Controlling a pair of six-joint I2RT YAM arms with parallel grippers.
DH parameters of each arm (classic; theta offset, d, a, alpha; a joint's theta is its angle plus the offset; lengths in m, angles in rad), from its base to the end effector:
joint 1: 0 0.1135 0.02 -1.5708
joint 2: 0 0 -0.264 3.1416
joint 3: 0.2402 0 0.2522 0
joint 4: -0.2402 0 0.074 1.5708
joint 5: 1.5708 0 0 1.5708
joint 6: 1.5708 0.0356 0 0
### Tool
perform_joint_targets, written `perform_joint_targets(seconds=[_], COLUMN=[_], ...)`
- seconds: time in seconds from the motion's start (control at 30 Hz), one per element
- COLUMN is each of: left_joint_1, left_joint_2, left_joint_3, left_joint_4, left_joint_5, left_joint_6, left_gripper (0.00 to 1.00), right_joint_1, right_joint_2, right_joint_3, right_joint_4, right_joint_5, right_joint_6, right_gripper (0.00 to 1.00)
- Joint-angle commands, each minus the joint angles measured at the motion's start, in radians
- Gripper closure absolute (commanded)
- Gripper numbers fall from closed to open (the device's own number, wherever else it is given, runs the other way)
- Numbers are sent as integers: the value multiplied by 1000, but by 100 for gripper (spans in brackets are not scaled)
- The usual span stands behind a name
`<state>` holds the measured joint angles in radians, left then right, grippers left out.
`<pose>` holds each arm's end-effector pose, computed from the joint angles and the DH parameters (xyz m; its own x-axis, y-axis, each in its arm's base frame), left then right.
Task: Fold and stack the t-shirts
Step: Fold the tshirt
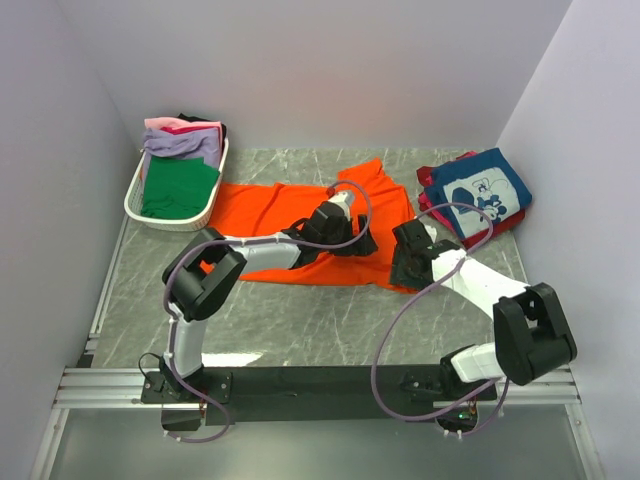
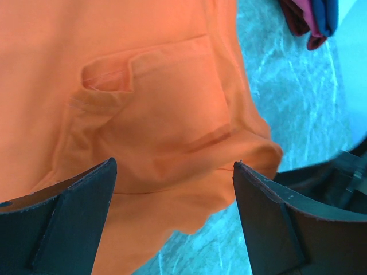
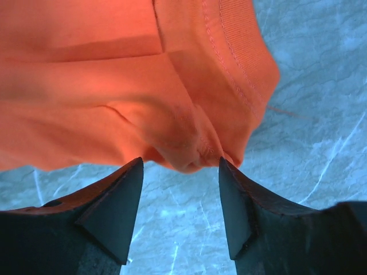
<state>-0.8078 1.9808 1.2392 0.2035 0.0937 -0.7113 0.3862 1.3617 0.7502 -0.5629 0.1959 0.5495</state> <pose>0.3019 -0.3206 0.1783 -0.7743 -0.1307 -0.6192 0.3560 0.7190 -0.5969 0.2270 0.0848 0.1798 -0.8853 0.1930 -0.4230 0.1906 0.9805 0.0485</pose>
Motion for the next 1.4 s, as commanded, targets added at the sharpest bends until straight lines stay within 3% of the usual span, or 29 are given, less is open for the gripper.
perform_joint_targets(seconds=[0.0, 0.17, 0.27, 0.4, 0.5, 0.97, 1.1, 1.2, 1.37], left_joint_1=[-5, -5, -5, -4, 1, 9, 9, 9, 7], left_joint_2=[9, 55, 81, 115, 130, 138, 136, 128, 83], left_joint_3=[42, 75, 97, 126, 134, 105, 95, 94, 94], left_joint_4=[71, 83, 86, 70, 66, 106, 129, 135, 134], left_joint_5=[63, 84, 75, 41, 28, 29, 44, 52, 41], left_joint_6=[-23, -37, -37, -25, -25, -43, -40, -31, -10], left_gripper=[12, 12, 12, 12, 12, 12, 11, 12, 11], right_joint_1=[-12, -21, -21, -23, -21, -24, -23, -23, -35], right_joint_2=[20, 51, 53, 43, 28, -61, -91, -147, -162], right_joint_3=[37, 41, 31, 28, 28, 15, 0, 47, 192], right_joint_4=[47, 60, 58, 29, -8, -196, -206, -230, -221], right_joint_5=[27, 34, 45, 71, 85, -71, -121, -121, -92], right_joint_6=[-14, -25, -26, -28, -28, -10, -14, -20, -54], right_gripper=[39, 47, 58, 88, 100, 99, 68, 52, 43])
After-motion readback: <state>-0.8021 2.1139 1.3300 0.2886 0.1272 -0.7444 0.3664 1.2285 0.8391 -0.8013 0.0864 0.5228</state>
